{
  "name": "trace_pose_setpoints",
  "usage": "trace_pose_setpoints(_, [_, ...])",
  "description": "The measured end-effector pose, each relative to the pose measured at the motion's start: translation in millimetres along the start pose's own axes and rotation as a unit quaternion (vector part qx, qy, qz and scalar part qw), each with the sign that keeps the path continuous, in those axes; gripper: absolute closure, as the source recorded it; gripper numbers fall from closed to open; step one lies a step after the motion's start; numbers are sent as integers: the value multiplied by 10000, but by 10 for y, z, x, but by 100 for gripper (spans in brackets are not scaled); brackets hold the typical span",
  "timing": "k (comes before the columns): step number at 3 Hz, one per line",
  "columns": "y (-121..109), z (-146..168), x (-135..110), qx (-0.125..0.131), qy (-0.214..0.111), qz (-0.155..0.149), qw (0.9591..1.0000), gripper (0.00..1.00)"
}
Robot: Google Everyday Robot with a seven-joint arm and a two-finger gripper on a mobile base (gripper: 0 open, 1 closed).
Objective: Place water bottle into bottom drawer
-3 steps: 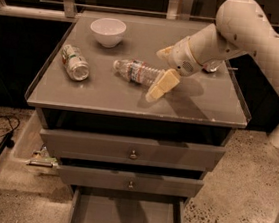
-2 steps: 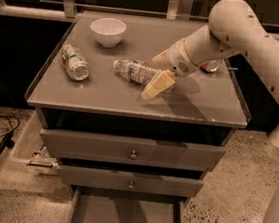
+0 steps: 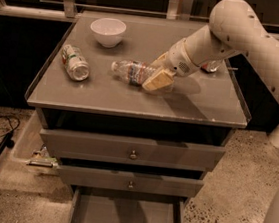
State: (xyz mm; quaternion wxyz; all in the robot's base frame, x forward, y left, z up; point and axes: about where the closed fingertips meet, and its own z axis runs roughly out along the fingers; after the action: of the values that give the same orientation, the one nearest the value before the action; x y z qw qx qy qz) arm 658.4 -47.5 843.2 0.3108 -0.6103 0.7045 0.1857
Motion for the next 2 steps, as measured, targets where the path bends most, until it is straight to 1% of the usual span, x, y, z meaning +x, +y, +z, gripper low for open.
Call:
trace_pose_setpoints(1, [0,0,0,0,0,0,10000,89])
trace_pose_setpoints(2, [0,0,0,0,0,0,10000,100])
